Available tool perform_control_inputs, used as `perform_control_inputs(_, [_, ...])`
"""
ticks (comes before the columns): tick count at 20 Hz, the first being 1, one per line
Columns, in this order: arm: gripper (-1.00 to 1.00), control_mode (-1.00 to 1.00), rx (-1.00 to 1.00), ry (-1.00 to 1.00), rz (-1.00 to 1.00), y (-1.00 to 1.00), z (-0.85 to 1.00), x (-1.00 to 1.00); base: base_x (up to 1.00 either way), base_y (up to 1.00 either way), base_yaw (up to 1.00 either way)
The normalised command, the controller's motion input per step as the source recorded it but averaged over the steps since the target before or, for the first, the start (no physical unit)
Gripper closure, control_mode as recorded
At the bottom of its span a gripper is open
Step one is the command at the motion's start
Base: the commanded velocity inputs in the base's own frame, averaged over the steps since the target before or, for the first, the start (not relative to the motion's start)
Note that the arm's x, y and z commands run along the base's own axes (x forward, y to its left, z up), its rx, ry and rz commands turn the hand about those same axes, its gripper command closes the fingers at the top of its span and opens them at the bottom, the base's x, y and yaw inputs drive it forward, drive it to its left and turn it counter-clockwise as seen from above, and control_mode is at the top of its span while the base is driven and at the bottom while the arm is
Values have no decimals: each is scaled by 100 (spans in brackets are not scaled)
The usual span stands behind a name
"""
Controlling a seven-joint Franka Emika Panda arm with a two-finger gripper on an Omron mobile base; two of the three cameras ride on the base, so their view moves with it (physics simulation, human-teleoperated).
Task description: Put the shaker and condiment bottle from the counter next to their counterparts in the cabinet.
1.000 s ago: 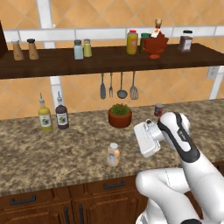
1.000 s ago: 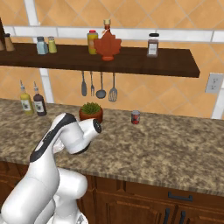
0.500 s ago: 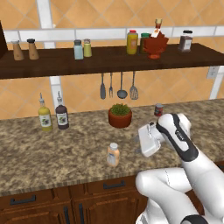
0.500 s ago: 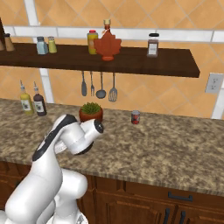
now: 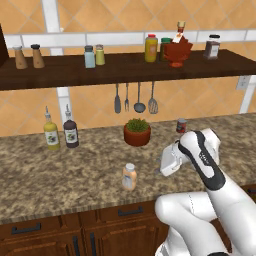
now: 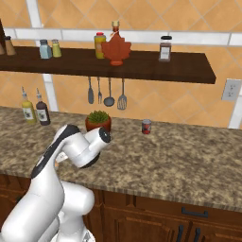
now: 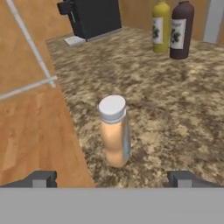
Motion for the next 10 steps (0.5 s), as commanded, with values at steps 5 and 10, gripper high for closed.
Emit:
perform_control_inputs(5, [-100,-100,0,0,2,7,-9,-18,0,0,0])
perform_control_inputs(10, [-100,-100,0,0,0,35,-39,-18,0,0,0])
